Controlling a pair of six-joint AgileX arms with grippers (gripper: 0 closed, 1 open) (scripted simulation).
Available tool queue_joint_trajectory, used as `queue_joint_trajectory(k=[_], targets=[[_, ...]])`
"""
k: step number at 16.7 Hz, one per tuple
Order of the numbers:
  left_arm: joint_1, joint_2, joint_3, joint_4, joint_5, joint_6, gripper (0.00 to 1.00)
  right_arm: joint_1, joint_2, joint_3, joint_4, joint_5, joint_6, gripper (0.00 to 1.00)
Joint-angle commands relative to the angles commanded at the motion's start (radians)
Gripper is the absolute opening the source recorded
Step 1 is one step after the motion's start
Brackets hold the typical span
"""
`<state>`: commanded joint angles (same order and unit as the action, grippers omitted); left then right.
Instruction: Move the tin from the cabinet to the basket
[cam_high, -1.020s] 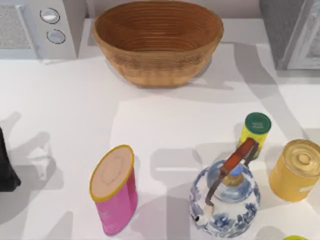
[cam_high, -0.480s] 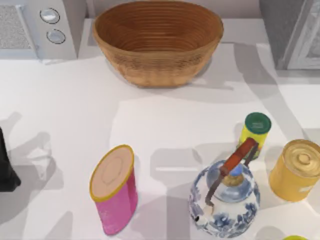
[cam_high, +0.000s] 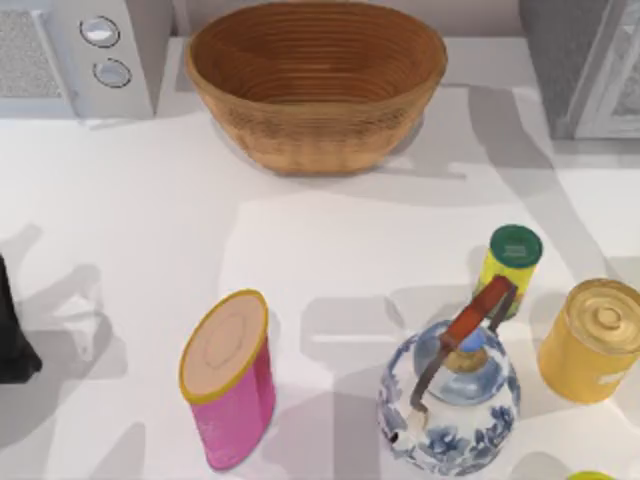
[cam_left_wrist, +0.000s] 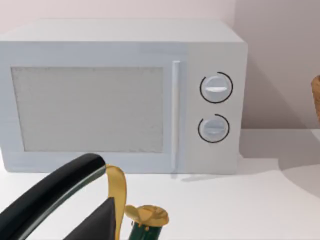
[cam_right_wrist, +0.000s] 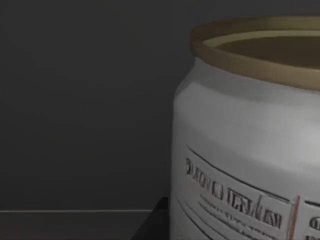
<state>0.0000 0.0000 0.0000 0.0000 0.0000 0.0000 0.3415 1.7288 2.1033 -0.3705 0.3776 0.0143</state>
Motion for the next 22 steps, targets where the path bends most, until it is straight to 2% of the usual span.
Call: queue_joint_trajectory(k=[11,19,22], targets=[[0.000,0.000,0.000,0.000,0.000,0.000,1.00,0.015,-0.017,-0.001,-0.017,0.016,0.005,0.00],[0.000,0.000,0.000,0.000,0.000,0.000,1.00,0.305,-0.312,-0.002,-0.314,0.298,0.003,0.00],[0.000,0.000,0.000,0.000,0.000,0.000,1.00,0.348,-0.355,-0.003,-0.357,0.341,0.000,0.00]])
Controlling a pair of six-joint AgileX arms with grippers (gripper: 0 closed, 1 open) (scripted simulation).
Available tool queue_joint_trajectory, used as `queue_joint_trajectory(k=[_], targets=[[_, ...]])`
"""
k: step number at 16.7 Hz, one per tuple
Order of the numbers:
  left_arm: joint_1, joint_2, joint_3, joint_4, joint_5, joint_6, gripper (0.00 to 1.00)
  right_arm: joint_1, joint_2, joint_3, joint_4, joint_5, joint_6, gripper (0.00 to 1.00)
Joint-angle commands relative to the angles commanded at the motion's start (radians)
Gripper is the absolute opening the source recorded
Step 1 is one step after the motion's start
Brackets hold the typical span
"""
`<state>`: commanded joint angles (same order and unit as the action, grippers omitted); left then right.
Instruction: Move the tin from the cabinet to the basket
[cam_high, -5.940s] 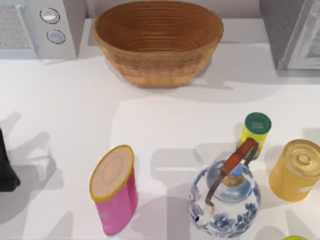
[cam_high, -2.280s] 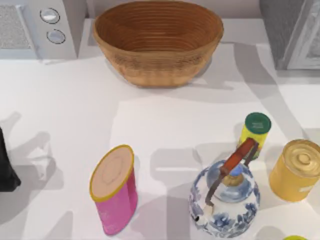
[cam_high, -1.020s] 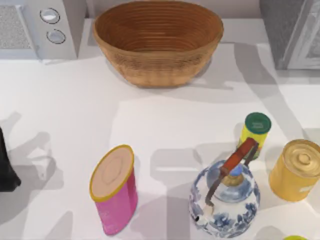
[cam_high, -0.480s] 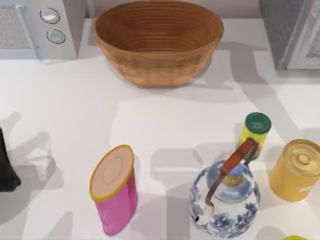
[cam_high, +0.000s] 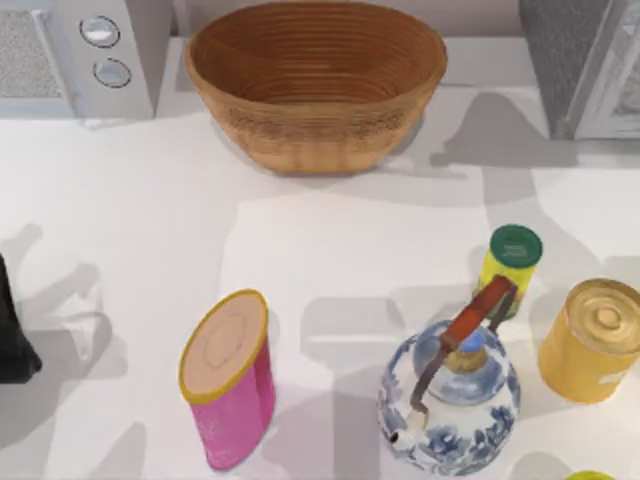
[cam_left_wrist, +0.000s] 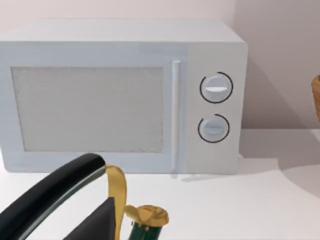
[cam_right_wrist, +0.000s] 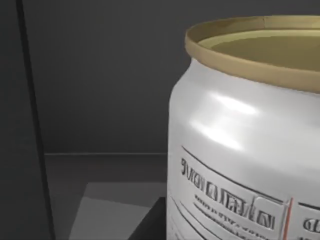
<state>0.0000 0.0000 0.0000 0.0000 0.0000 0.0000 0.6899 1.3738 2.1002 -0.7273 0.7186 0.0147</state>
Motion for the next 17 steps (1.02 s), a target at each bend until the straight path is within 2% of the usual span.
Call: queue_joint_trajectory(k=[5,9,13,17], targets=[[0.000,0.000,0.000,0.000,0.000,0.000,1.00,-0.008,-0.006,-0.016,0.007,-0.006,0.002,0.00],[0.000,0.000,0.000,0.000,0.000,0.000,1.00,-0.060,-0.113,-0.163,0.065,-0.061,-0.001,0.00],[0.000,0.000,0.000,0.000,0.000,0.000,1.00,-0.161,-0.316,-0.480,0.172,-0.167,-0.005,0.00],[0.000,0.000,0.000,0.000,0.000,0.000,1.00,-0.295,-0.585,-0.947,0.311,-0.305,-0.009,0.00]])
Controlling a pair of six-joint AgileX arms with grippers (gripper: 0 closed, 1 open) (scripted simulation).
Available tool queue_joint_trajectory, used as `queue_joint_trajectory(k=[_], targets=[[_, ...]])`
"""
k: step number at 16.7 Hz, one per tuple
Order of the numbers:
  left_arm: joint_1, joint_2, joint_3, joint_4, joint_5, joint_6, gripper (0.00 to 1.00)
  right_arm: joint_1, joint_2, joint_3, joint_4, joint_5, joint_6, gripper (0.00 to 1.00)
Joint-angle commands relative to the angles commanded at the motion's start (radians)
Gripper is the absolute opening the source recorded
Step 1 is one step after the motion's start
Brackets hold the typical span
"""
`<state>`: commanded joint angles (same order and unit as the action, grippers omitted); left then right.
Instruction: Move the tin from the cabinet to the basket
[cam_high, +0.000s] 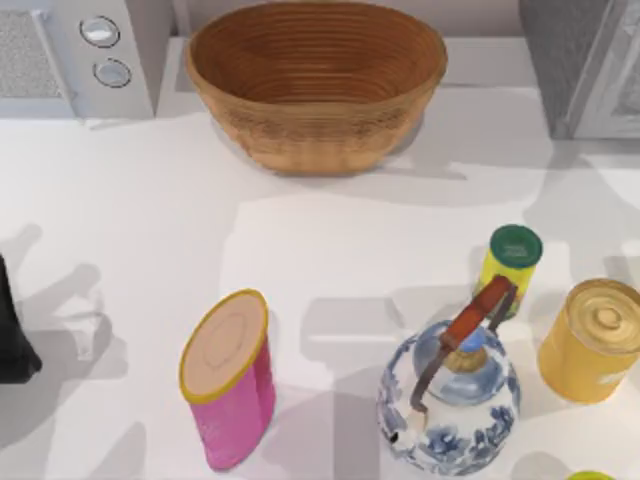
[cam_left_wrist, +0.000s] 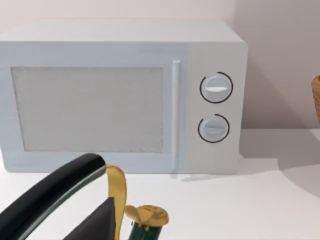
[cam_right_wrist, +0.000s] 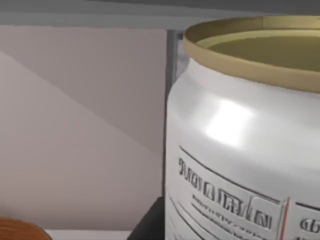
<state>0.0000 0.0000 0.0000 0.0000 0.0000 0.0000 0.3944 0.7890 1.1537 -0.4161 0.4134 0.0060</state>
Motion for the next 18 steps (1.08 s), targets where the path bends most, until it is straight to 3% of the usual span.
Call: queue_joint_trajectory(k=[5,9,13,18], targets=[[0.000,0.000,0.000,0.000,0.000,0.000,1.00,-0.179,-0.355,-0.611,0.186,-0.186,-0.004,0.00],[0.000,0.000,0.000,0.000,0.000,0.000,1.00,-0.304,-0.607,-0.955,0.318,-0.318,-0.005,0.00],[0.000,0.000,0.000,0.000,0.000,0.000,1.00,-0.383,-0.766,-1.130,0.403,-0.401,-0.006,0.00],[0.000,0.000,0.000,0.000,0.000,0.000,1.00,-0.394,-0.789,-1.154,0.416,-0.413,-0.006,0.00]])
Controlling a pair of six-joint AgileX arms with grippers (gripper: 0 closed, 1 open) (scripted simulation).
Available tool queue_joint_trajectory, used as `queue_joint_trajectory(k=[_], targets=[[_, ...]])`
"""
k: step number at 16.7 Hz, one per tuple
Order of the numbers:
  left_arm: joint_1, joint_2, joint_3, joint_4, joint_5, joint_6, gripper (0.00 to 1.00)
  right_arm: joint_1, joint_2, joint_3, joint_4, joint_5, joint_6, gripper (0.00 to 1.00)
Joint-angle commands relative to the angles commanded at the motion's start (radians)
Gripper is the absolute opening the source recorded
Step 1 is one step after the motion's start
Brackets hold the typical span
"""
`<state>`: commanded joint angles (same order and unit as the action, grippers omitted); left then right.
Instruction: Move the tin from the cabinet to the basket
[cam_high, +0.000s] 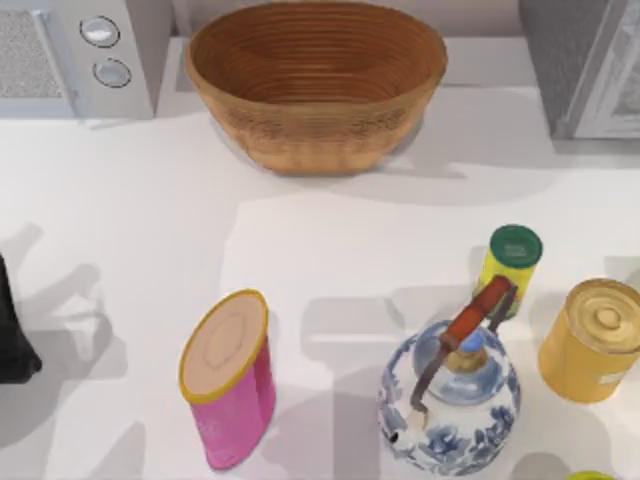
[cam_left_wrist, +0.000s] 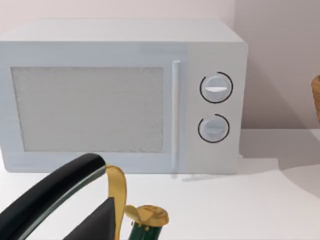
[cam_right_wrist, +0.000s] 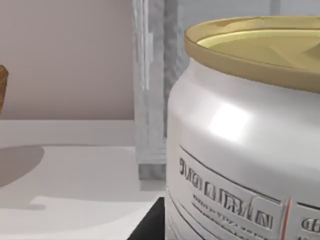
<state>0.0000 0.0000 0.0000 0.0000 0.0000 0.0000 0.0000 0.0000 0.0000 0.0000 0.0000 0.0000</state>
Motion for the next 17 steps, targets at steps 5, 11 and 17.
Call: queue_joint_trajectory(k=[5,11,17], targets=[[0.000,0.000,0.000,0.000,0.000,0.000,1.00,0.031,0.069,0.054,0.021,0.027,0.004,0.00],[0.000,0.000,0.000,0.000,0.000,0.000,1.00,0.178,0.477,0.398,0.133,0.178,0.011,0.00],[0.000,0.000,0.000,0.000,0.000,0.000,1.00,0.385,1.131,0.883,0.279,0.394,0.014,0.00]])
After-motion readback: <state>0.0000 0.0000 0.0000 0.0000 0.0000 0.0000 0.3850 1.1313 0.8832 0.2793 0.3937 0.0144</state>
